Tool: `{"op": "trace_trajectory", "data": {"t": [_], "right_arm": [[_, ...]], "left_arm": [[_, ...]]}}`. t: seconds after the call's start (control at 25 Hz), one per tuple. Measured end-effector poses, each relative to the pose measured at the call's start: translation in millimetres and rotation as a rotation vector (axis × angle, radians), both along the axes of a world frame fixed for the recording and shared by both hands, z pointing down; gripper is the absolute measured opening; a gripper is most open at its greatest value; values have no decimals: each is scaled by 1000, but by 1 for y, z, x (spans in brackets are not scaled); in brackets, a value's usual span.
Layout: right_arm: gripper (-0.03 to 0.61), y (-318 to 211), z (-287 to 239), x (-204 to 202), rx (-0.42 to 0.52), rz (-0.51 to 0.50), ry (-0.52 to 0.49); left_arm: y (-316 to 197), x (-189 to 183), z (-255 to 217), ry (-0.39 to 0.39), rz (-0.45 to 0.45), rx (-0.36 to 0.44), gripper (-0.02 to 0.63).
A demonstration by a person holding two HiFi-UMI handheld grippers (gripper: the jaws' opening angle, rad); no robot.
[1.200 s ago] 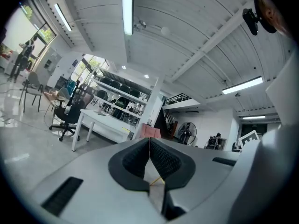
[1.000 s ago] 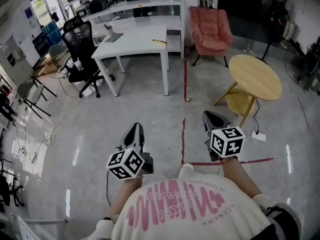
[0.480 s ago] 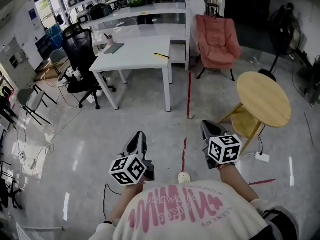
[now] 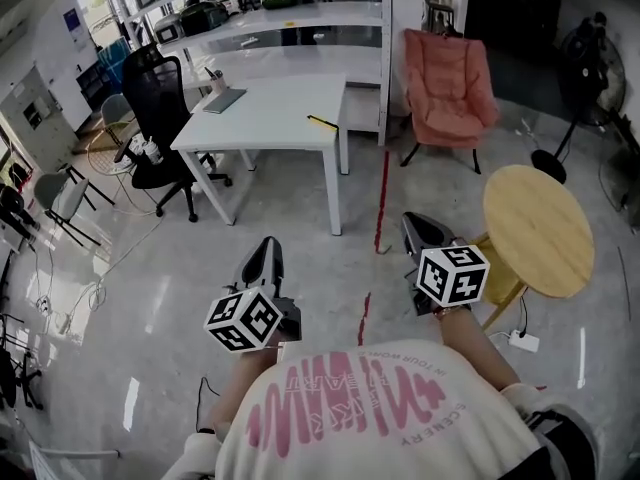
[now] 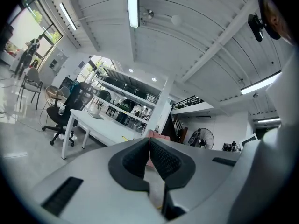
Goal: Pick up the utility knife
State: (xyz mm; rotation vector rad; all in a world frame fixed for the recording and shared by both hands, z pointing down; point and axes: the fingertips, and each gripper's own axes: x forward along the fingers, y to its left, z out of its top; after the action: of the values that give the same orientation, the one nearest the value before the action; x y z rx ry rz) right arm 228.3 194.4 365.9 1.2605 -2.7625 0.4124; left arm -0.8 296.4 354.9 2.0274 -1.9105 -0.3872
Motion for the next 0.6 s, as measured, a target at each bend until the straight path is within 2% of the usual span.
{"op": "trace_trajectory", "data": {"t": [0.24, 0.4, 0.6], "right_arm": [[12, -70, -19, -6, 11, -12, -63], [12, -95, 2, -23, -28, -52, -121], [12, -165, 21, -41, -53, -88, -58]], "left_arm": [[-63, -7, -4, 11, -19, 1, 25], [-93, -15, 17, 29, -24, -34, 25], [-168, -21, 28, 35, -17, -58, 25]]}}
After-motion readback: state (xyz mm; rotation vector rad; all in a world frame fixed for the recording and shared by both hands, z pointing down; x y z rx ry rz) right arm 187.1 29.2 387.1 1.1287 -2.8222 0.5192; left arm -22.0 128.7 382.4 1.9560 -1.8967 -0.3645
